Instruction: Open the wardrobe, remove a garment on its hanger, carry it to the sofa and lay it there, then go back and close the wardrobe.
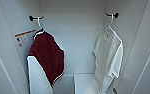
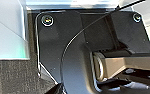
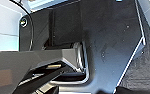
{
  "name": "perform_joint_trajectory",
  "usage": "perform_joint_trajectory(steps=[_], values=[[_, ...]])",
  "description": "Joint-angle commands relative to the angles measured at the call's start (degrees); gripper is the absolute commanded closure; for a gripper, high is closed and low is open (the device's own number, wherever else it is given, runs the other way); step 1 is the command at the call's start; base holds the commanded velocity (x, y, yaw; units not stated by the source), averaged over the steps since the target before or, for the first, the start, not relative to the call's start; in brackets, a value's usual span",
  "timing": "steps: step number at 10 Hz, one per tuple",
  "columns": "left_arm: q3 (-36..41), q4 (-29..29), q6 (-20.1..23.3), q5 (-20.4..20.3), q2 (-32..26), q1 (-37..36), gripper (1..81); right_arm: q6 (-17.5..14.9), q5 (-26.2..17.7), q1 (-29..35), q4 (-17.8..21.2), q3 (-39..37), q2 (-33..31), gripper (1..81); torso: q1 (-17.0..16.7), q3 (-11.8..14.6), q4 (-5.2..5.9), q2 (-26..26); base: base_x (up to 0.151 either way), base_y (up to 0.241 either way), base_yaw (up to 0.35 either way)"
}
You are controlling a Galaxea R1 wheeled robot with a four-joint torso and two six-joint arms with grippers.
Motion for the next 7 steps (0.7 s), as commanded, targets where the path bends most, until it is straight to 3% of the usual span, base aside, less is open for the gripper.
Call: perform_joint_trajectory(steps=[1, 6, 7], values=[[-0.23, 0.75, 0.59, 2.78, -0.13, -2.27, 1.0, 0.01, -3.11, 2.10, -0.61, 0.60, 0.47, 1.0, 0.01, 0.00, -5.17, 0.00, 0.000, 0.000, 0.000], [-0.23, 0.75, 1.57, 2.78, 0.31, -2.28, 1.0, 0.01, -3.11, 2.10, -0.53, 0.60, 0.38, 1.0, 0.01, 0.00, -14.76, 0.00, 0.000, 0.000, 0.000], [-0.23, 0.84, 1.57, 2.78, 0.49, -2.36, 1.0, 0.01, -3.11, 2.10, -0.61, 0.60, 0.38, 1.0, 0.01, 0.00, -11.32, 0.00, 0.000, 0.000, 0.000]])
